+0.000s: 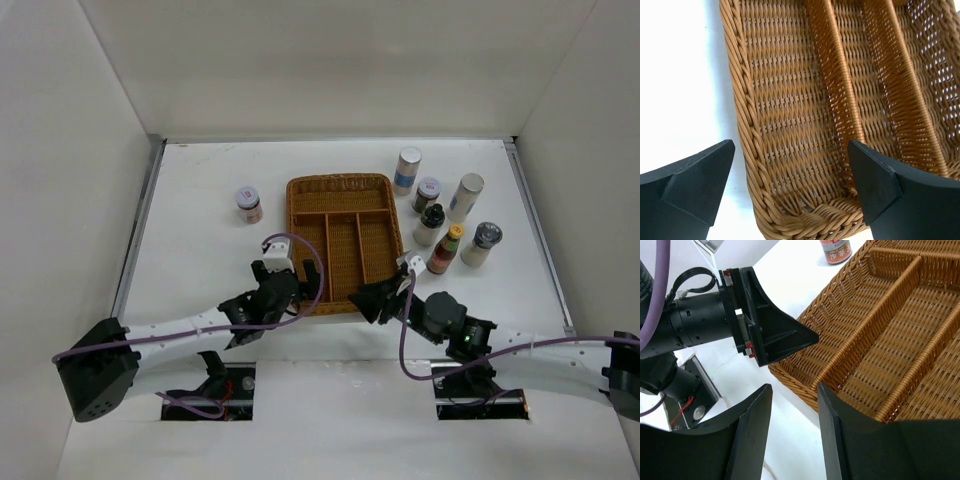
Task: Organize the condiment bottles
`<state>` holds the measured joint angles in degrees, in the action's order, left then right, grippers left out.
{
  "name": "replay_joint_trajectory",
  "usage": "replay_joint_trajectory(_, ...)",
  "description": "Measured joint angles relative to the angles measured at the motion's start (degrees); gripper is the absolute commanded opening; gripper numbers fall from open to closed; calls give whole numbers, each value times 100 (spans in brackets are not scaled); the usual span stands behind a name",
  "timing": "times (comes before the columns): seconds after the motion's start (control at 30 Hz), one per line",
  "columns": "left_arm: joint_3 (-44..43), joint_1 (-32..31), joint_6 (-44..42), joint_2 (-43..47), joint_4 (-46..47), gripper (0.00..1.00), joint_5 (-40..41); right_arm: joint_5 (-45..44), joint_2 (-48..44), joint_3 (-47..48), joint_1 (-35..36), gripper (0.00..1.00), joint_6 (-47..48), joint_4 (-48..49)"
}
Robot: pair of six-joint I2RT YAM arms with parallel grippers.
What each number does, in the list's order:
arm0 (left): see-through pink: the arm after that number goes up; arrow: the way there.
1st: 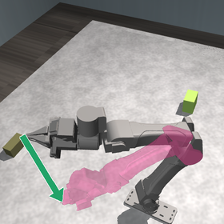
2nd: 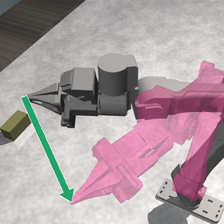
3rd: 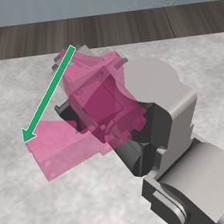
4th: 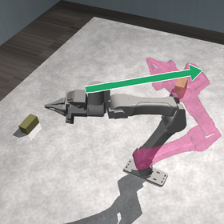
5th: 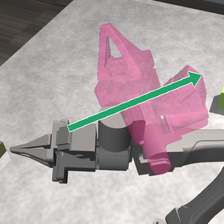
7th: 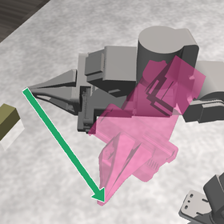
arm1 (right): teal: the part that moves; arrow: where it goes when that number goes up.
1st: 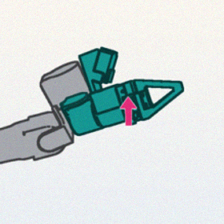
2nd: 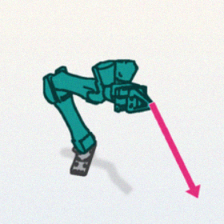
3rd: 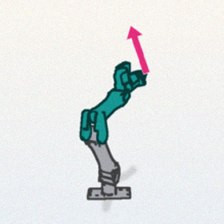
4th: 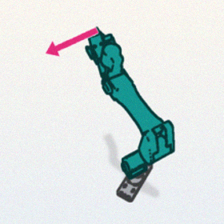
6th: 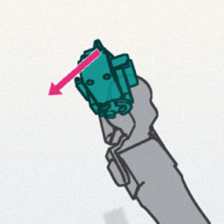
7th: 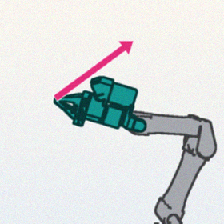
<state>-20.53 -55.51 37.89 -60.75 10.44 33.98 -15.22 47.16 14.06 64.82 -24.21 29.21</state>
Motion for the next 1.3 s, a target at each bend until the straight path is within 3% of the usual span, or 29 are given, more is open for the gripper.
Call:
replay_joint_trajectory(0.23,-133,291,-42,37,0,100,0,-59,-179,0,2,44,-2,0)
replay_joint_trajectory(0.3,-199,343,-109,70,2,100,13,-72,-221,0,2,35,-2,0)
replay_joint_trajectory(0.4,-306,348,-251,160,24,100,33,-107,-223,0,7,12,20,-4)
replay_joint_trajectory(0.6,-455,374,-612,201,400,100,96,-372,-225,116,-74,5,-26,-310)
replay_joint_trajectory(0.67,-437,372,-699,256,638,100,83,-584,-227,413,-105,10,-48,-780)
replay_joint_trajectory(0.7,-407,372,-743,304,796,94,57,-730,-227,640,-111,14,-66,-1049)
replay_joint_trajectory(0.8,-214,372,-839,470,1322,47,-72,-1305,-243,1471,-162,30,-61,-1784)
replay_joint_trajectory(0.83,-125,372,-881,514,1513,36,-131,-1495,-264,1720,-201,35,-39,-1954)
replay_joint_trajectory(0.93,87,367,-1010,553,1934,24,-299,-2059,-413,2299,-439,49,59,-2337)
replay_joint_trajectory(1.07,195,369,-1058,503,2306,26,-474,-2553,-619,2511,-1005,60,129,-2857)
replay_joint_trajectory(1.13,210,378,-1075,350,2594,37,-522,-2691,-667,2511,-1270,69,111,-3176)
replay_joint_trajectory(1.23,221,402,-1069,15,2911,62,-581,-2861,-699,2511,-1475,87,-50,-3757)
replay_joint_trajectory(1.3,229,326,-1023,-168,3069,73,-579,-2988,-748,2509,-1554,92,-179,-4111)
